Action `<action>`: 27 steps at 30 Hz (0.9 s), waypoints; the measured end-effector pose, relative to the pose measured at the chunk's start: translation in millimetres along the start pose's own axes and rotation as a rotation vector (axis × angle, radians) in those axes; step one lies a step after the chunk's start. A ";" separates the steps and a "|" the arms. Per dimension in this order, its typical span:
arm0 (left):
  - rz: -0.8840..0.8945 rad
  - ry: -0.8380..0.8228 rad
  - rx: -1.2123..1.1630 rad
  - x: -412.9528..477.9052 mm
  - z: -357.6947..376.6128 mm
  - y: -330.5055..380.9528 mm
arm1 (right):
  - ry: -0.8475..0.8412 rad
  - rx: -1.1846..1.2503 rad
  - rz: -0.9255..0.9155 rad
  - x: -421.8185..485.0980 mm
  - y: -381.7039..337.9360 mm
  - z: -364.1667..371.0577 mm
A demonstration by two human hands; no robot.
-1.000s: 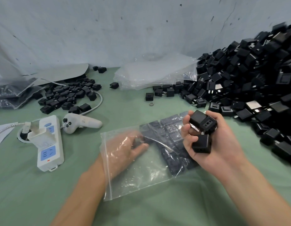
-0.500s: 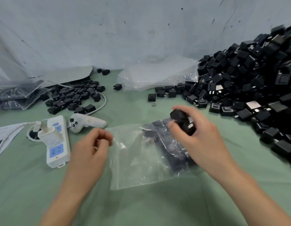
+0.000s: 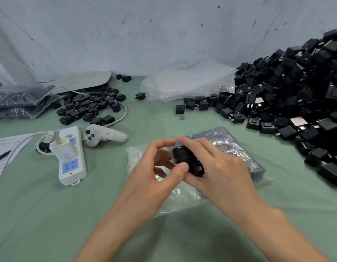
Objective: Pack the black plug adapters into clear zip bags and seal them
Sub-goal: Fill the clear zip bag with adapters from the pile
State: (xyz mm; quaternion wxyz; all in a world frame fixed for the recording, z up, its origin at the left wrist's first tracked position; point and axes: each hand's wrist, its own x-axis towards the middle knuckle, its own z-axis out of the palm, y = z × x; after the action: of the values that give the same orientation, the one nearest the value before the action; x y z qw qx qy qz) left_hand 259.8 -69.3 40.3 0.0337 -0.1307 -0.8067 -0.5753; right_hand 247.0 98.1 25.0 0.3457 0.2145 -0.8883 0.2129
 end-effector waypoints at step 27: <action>0.078 -0.125 0.758 6.7 -66.3 -85.4 | -0.116 -0.033 0.536 -4.6 46.9 -1.5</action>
State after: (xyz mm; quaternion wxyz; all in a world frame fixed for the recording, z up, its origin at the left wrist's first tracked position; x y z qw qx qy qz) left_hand 225.6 -156.2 -14.6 0.0522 -0.1743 -0.9571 -0.2253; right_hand 226.0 138.2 12.0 0.2291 -0.0219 -0.9351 0.2695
